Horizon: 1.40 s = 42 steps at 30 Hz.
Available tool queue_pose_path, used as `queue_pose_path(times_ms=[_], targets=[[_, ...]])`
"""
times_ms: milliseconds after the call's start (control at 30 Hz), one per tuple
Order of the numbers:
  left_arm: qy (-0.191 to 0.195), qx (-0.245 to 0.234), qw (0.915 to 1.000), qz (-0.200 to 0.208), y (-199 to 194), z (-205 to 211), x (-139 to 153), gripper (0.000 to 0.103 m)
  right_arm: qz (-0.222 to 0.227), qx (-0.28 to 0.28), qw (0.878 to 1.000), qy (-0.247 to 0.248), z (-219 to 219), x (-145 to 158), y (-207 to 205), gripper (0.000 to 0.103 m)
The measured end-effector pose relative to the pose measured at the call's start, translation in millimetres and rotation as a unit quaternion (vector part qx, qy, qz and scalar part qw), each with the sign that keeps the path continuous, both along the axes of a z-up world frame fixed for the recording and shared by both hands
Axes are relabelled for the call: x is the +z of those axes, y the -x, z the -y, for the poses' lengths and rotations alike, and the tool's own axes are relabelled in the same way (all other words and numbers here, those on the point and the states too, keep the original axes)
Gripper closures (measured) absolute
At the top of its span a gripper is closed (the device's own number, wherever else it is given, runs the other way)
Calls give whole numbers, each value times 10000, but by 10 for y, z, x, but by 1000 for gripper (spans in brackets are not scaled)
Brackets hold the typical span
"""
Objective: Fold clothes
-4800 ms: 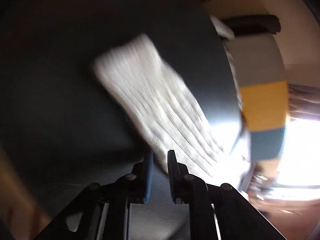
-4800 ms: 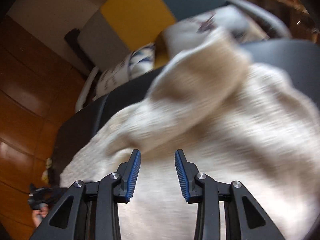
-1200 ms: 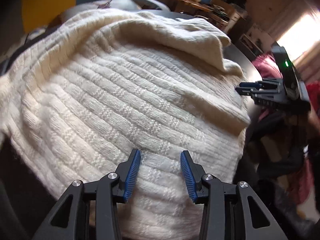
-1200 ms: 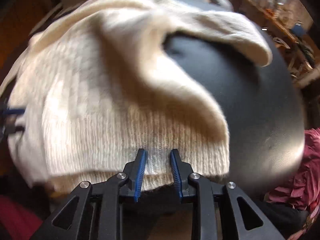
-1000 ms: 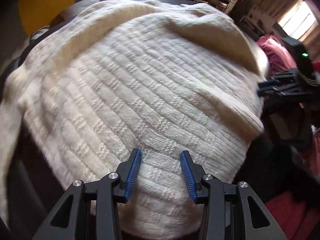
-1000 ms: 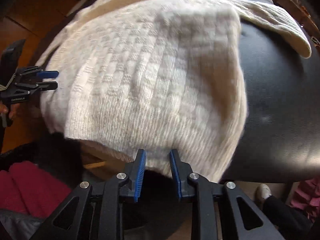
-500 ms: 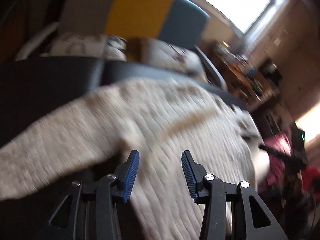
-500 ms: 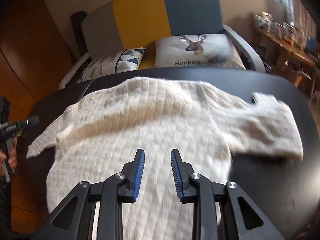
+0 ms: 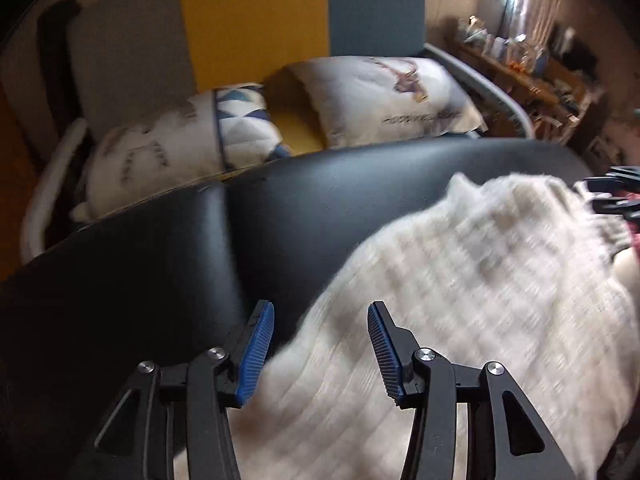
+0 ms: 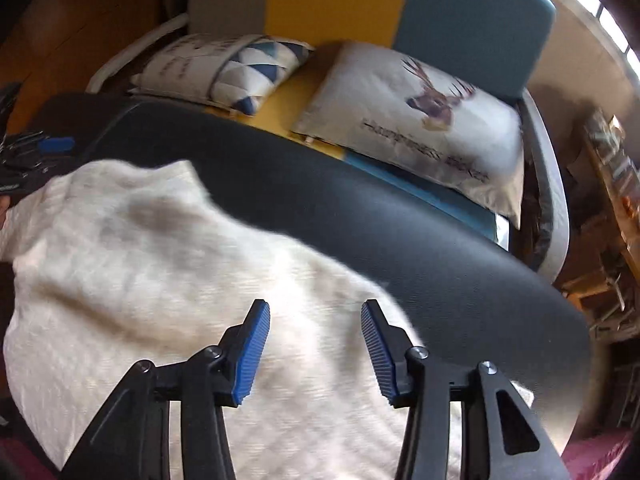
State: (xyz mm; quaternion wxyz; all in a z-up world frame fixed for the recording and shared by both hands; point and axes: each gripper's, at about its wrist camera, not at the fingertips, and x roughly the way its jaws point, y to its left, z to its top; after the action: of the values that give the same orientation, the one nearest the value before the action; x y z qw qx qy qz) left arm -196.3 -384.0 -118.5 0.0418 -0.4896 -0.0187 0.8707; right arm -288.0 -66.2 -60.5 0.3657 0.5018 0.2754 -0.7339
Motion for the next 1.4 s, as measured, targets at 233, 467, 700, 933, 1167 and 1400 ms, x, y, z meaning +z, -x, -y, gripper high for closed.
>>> queue_pose_path(times_ms=[233,467,700,933,1167,1400], targets=[[-26,-1088,9938,236,623,-393,-96,46,591,149,9977,-308,-197,-238,461,47],[73,-1645,9839,697,820,-811,-399,30,1182,396,9912,-445,-25,-558,506,43],[187,-1210,9924,152,440,-946,-273,92,-230,845,9934,-741,-135,-436,-345,96],[1017,-257,9748,-1971,-353,-1092,346,92,-2709,62,9626,-73,-492,243,-864,97],[895,36,9903,-1066,-94,-1070,-193,90,-1715,-426,9836,-365,-696,-545,-691,97],[1220,225,9875,-969,199,-1094,-182,85,-1348,-1086,9848,-105,-546,-629,-237,87]])
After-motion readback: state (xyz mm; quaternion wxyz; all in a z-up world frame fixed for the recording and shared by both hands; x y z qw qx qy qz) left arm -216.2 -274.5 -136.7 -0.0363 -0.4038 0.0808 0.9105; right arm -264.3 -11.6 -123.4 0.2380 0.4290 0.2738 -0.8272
